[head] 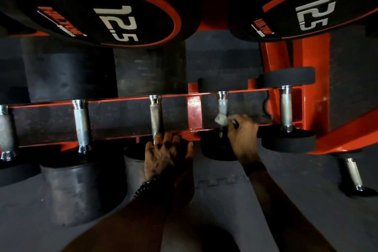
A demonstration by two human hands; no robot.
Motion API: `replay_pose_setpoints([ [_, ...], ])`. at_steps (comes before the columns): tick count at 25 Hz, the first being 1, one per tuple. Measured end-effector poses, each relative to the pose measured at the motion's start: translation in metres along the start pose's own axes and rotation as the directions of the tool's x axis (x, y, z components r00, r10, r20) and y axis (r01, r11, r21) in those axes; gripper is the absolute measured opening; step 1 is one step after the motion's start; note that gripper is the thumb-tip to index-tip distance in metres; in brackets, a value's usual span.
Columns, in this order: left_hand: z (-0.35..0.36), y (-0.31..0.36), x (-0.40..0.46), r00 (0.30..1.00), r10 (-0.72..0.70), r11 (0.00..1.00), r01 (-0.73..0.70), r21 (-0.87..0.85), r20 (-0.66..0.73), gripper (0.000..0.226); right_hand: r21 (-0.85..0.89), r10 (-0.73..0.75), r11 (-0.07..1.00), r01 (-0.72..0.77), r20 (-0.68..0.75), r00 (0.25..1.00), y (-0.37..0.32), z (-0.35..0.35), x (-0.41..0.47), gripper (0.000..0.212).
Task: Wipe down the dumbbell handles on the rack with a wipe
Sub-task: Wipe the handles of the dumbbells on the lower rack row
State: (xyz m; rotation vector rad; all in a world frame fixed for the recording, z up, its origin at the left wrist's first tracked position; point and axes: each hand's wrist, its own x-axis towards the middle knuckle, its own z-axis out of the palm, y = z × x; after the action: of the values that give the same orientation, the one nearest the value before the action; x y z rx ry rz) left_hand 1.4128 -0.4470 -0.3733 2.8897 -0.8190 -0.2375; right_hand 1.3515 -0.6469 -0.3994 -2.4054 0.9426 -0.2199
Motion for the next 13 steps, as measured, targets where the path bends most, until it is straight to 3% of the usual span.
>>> replay_pose_setpoints([
  [3, 0.001, 0.001, -0.001, 1.0, -0.002, 1.0, 0.002, 0.0, -0.006, 0.036, 0.127, 0.146, 0.983, -0.132, -0.107, 0.983, -0.013, 0.006, 0.043, 0.014],
  [7, 0.001, 0.0, -0.002, 1.0, -0.004, 1.0, 0.004, -0.008, -0.02, 0.034, -0.027, 0.107, 0.994, -0.105, 0.095, 0.99, 0.022, 0.008, 0.009, 0.005],
  [8, 0.001, 0.0, -0.002, 1.0, -0.006, 1.0, 0.006, -0.007, -0.015, 0.034, 0.024, 0.125, 0.991, -0.129, 0.124, 0.984, 0.026, 0.006, 0.007, 0.009],
  [10, -0.001, 0.0, -0.002, 1.0, -0.01, 1.0, 0.01, 0.002, 0.007, 0.035, 0.17, 0.181, 0.967, -0.187, 0.052, 0.982, 0.019, 0.006, 0.035, 0.022],
  [13, -0.003, 0.005, -0.001, 0.999, -0.049, 0.998, 0.049, -0.024, 0.008, 0.034, 0.26, 0.231, 0.94, -0.222, -0.003, 0.973, 0.007, 0.012, 0.071, 0.02],
])
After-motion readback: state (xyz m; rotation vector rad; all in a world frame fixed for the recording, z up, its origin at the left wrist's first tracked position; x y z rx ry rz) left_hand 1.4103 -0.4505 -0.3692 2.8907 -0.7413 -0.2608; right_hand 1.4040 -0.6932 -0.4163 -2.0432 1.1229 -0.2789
